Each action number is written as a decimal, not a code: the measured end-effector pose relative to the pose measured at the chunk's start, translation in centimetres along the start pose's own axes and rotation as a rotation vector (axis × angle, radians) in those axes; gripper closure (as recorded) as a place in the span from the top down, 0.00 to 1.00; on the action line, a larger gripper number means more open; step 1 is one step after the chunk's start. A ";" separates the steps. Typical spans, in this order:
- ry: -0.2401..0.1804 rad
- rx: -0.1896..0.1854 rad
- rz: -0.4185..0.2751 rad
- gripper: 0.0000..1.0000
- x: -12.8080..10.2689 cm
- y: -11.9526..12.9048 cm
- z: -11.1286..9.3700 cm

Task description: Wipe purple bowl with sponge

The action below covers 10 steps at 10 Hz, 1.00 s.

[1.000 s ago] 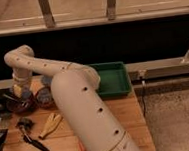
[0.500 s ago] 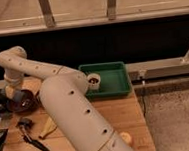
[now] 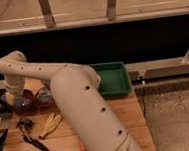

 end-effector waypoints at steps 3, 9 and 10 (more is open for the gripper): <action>-0.004 0.040 0.076 0.00 3.5 -1.5 -2.3; -0.012 0.037 0.047 0.00 -1.0 -4.8 -1.1; -0.016 0.027 0.028 0.00 -2.0 -4.3 -0.7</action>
